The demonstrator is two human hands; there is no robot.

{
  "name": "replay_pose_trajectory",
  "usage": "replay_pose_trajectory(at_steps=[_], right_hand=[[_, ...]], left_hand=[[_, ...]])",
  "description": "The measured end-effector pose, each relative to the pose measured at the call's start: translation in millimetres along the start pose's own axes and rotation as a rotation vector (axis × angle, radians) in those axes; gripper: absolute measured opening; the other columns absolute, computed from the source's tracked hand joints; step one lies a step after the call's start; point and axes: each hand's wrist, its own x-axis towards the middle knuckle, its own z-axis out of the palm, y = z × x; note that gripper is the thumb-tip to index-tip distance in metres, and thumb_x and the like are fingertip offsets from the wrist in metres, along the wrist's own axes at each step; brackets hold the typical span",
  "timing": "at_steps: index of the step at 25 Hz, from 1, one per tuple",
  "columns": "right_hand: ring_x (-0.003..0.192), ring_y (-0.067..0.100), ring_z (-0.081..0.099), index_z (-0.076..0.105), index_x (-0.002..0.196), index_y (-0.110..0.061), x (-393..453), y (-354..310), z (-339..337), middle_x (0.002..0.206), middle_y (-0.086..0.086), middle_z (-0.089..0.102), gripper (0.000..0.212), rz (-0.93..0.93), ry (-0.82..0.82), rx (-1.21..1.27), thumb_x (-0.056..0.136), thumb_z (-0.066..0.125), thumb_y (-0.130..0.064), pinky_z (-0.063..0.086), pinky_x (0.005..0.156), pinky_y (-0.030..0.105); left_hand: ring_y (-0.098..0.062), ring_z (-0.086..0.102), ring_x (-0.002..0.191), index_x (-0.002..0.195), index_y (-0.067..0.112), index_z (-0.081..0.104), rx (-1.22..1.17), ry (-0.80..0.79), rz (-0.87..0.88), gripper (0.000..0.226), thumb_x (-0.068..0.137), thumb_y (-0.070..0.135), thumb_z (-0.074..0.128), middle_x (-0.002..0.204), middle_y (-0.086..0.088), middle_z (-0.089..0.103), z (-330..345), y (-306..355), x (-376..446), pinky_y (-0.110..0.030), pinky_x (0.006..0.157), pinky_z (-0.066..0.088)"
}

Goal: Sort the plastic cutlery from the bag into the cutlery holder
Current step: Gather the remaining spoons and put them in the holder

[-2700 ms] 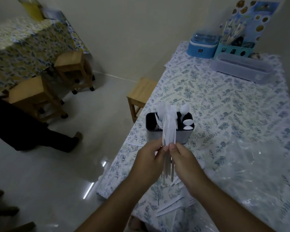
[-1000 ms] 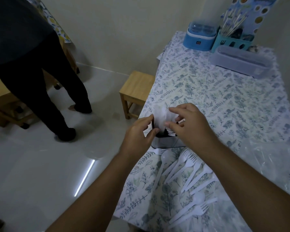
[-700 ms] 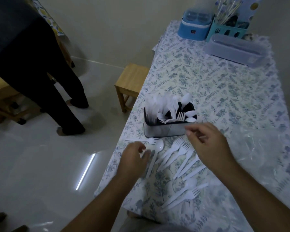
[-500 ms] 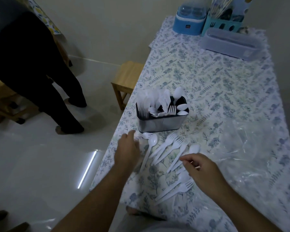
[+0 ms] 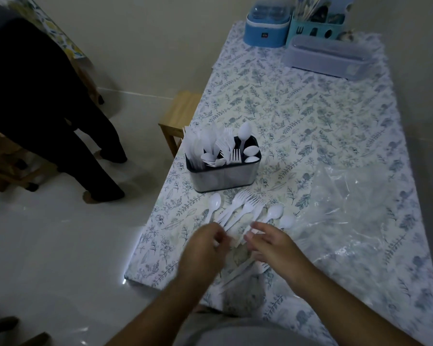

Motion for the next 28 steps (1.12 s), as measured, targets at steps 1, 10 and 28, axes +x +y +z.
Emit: replay_pose_trajectory(at_steps=[1,10,28], right_hand=[[0.101,0.016,0.074,0.063,0.123,-0.033,3,0,3,0.108,-0.002,0.077,0.025,0.033,0.022,0.103,0.098,0.065,-0.033,0.057,0.096,0.042],[0.072,0.019,0.057,0.069,0.112,-0.02,-9,6,-33,0.087,0.007,0.071,0.021,0.072,0.154,0.366,0.107,0.048,-0.018,0.052,0.07,0.037],[0.097,0.025,0.076,0.068,0.118,-0.018,-7,8,-32,0.102,0.007,0.079,0.026,0.009,0.084,0.398,0.108,0.046,-0.026,0.061,0.089,0.046]], left_hand=[[0.001,0.055,0.074,0.089,0.031,0.059,-0.003,-0.069,0.104,0.007,0.092,0.031,0.066,0.086,0.018,0.058,10,13,-7,-0.017,0.064,0.047],[-0.027,0.063,0.105,0.119,0.011,0.061,0.221,0.049,0.06,0.031,0.089,0.017,0.066,0.113,-0.009,0.067,41,23,96,-0.038,0.088,0.055],[-0.023,0.075,0.086,0.103,0.016,0.075,-0.77,-0.246,-0.301,0.016,0.095,0.012,0.062,0.093,-0.005,0.078,35,73,26,-0.038,0.082,0.061]])
